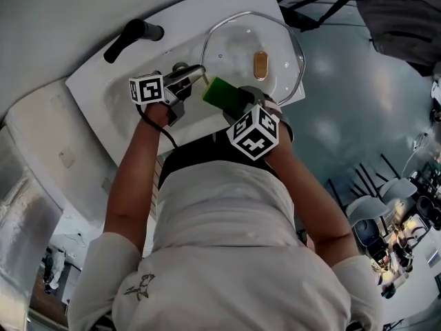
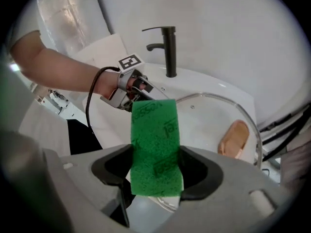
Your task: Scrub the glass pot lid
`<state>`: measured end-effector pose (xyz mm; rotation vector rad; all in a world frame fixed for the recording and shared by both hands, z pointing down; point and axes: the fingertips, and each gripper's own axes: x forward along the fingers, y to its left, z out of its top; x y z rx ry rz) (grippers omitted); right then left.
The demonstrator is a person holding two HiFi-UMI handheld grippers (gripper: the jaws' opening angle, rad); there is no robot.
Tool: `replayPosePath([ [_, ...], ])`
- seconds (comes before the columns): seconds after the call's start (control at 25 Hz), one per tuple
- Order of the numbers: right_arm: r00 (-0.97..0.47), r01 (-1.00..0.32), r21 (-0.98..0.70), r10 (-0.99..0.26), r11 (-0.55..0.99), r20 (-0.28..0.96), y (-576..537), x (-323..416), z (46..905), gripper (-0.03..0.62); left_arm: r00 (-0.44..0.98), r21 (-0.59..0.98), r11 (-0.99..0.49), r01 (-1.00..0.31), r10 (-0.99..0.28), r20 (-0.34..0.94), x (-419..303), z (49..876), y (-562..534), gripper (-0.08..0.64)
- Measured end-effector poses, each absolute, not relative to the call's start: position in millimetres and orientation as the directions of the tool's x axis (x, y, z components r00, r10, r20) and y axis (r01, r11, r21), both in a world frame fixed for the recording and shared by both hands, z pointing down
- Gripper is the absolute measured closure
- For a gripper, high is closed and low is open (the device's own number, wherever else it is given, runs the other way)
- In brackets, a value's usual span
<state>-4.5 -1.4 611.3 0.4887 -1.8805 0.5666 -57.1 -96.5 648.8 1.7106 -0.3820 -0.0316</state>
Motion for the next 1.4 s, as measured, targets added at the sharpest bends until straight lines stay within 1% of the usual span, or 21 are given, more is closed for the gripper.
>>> replayPosePath([
  [0.2,-0.296,-0.642,-0.157,-0.055,0.750,0.954,8,67,614,0.296,0.946,0.967,-0.113,-0.226,-0.264,0.191,-56,650,-96,0.503],
  [0.36,-0.209,-0.672,-0.119,-0.033,0.731,0.977,16,128,624,0.296,0.947,0.966,-0.114,-0.231,-0.256,0.196,-55,650,-95,0.503],
  [0.6,-0.109,-0.776,-0.067,-0.030,0.628,0.994,9,207,633,0.296,0.946,0.969,-0.102,-0.227,-0.259,0.195,-55,649,-96,0.503],
  [0.76,-0.080,-0.777,-0.030,-0.051,0.629,0.995,-5,224,628,0.296,0.945,0.970,-0.097,-0.224,-0.263,0.192,-55,649,-96,0.503],
  [1.0,-0.203,-0.812,-0.068,-0.170,0.579,0.964,-79,190,606,0.295,0.945,0.971,-0.087,-0.221,-0.267,0.191,-56,650,-96,0.503],
  [1.12,-0.220,-0.779,-0.039,-0.214,0.625,0.952,-126,166,599,0.295,0.945,0.971,-0.090,-0.221,-0.268,0.190,-55,649,-96,0.503],
  [1.2,-0.224,-0.726,-0.002,-0.234,0.688,0.946,-153,142,594,0.295,0.945,0.971,-0.092,-0.221,-0.267,0.189,-55,650,-96,0.503],
  [1.28,-0.230,-0.627,0.043,-0.238,0.778,0.944,-172,108,589,0.295,0.944,0.971,-0.091,-0.220,-0.270,0.189,-56,650,-96,0.503],
  [1.4,-0.254,-0.411,0.083,-0.202,0.908,0.946,-174,50,587,0.295,0.942,0.972,-0.085,-0.218,-0.277,0.188,-56,650,-97,0.503],
])
